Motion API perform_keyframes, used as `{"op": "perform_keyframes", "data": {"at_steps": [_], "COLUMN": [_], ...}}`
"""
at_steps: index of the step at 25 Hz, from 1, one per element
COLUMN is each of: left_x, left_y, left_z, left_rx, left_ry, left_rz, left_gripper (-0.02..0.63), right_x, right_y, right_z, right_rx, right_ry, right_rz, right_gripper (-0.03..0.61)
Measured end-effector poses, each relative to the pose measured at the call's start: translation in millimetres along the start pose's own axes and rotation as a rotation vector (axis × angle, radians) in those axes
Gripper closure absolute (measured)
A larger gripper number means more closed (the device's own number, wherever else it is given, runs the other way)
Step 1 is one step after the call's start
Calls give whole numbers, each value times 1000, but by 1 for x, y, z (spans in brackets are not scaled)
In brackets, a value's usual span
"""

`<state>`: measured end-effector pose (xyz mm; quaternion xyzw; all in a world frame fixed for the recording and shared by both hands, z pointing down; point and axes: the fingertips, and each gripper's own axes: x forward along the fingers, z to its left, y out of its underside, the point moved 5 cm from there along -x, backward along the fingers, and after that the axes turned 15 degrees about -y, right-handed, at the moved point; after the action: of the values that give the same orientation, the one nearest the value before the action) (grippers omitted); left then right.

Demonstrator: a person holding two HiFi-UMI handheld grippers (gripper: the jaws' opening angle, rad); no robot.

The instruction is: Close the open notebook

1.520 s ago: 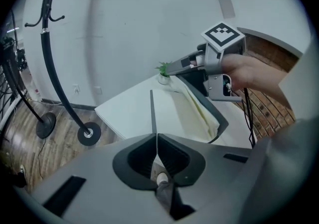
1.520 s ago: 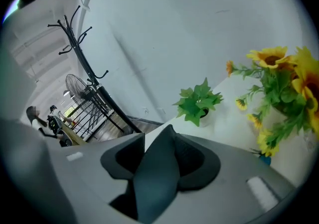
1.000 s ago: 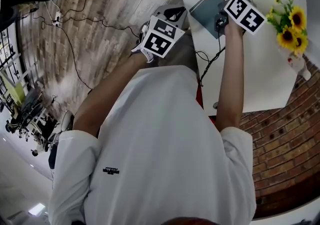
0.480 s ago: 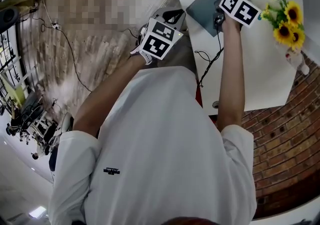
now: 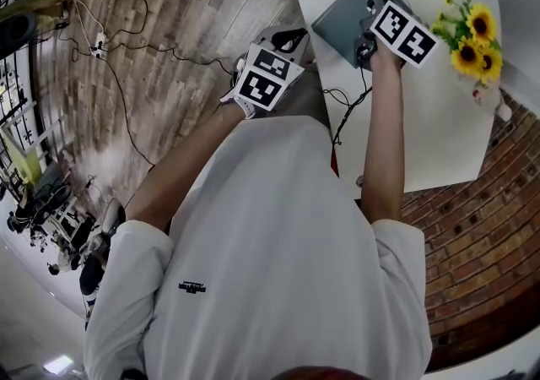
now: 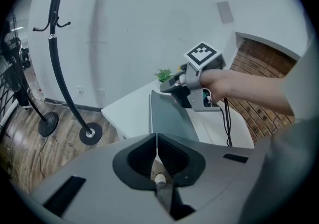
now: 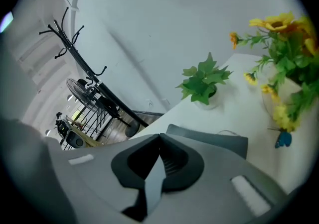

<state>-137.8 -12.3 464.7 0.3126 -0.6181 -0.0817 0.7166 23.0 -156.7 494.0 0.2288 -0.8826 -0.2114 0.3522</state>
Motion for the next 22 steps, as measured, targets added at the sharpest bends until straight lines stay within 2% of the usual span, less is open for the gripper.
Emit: {"op": "perform_keyframes", "data": {"at_steps": [4, 9, 15, 19, 22], "left_x": [-10, -32, -67, -86, -99], "left_y": [-9, -20, -43, -60, -76], "left_z": [2, 3, -4, -2, -2], "left_rx": [0, -43, -43, -63, -43], "left_ry": [13, 58, 89, 83, 79], "left_rz": [-34, -45, -130, -188, -236], "left_gripper": [597, 597, 597, 597, 597], "right_x": [-30, -69, -111, -141, -165], "right_y": [8, 14, 13, 4, -3], "right_z": [14, 43, 86, 111, 126], "right_rx": [4, -16, -110, -164, -222], "right_ry": [-12, -25, -59, -77, -78], "right_rz": [-47, -99, -124, -163, -188], "right_gripper": [566, 566, 568, 568, 568]}}
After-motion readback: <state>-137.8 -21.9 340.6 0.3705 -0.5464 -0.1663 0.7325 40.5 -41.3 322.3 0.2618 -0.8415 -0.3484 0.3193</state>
